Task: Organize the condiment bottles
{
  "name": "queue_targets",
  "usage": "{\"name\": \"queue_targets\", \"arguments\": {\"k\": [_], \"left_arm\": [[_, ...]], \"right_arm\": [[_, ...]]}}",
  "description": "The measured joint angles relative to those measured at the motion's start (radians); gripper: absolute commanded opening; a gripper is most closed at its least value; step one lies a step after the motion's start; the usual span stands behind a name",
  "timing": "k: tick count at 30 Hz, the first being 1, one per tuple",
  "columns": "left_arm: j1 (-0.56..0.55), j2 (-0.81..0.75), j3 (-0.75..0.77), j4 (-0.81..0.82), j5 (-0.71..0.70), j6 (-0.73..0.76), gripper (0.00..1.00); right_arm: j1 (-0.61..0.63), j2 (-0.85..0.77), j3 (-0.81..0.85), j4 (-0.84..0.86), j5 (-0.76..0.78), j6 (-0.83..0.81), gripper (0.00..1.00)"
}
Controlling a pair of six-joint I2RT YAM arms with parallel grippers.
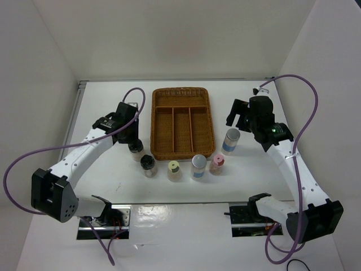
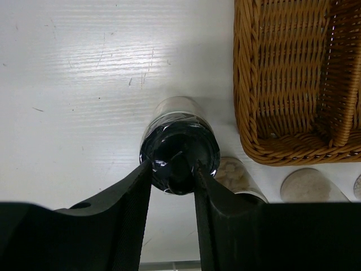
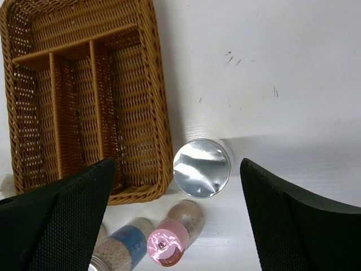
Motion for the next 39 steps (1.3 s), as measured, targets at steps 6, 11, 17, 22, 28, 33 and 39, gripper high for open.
{"name": "queue_targets", "arguments": {"k": [6,11,17,22,28,33,39], "left_arm": [[0.0,0.008,0.0,0.002,0.0,0.0,0.42],[-0.001,0.016,0.0,0.005,0.0,0.0,0.33],[-0.006,0.031,0.0,0.008,0.001,-0.002,0.25],[-0.007,0.031,0.0,0.008,0.0,-0.001,0.06],[-0.009,0.031,0.003,-0.001,-0.018,-0.005,0.01],[-0.009,0.026,0.066,-0.061,-0.051,-0.005,0.01],[-0.009,0.022,0.224,-0.093,-0.084,-0.005,0.01]], "right_arm": [[0.0,0.0,0.0,0.0,0.006,0.0,0.98],[0.0,0.0,0.0,0.0,0.006,0.003,0.98],[0.0,0.0,0.0,0.0,0.006,0.004,0.98],[0.0,0.0,0.0,0.0,0.007,0.005,0.98],[0.0,0.0,0.0,0.0,0.006,0.008,0.98],[0.0,0.0,0.0,0.0,0.002,0.008,0.98],[0.0,0.0,0.0,0.0,-0.002,0.008,0.98]]}}
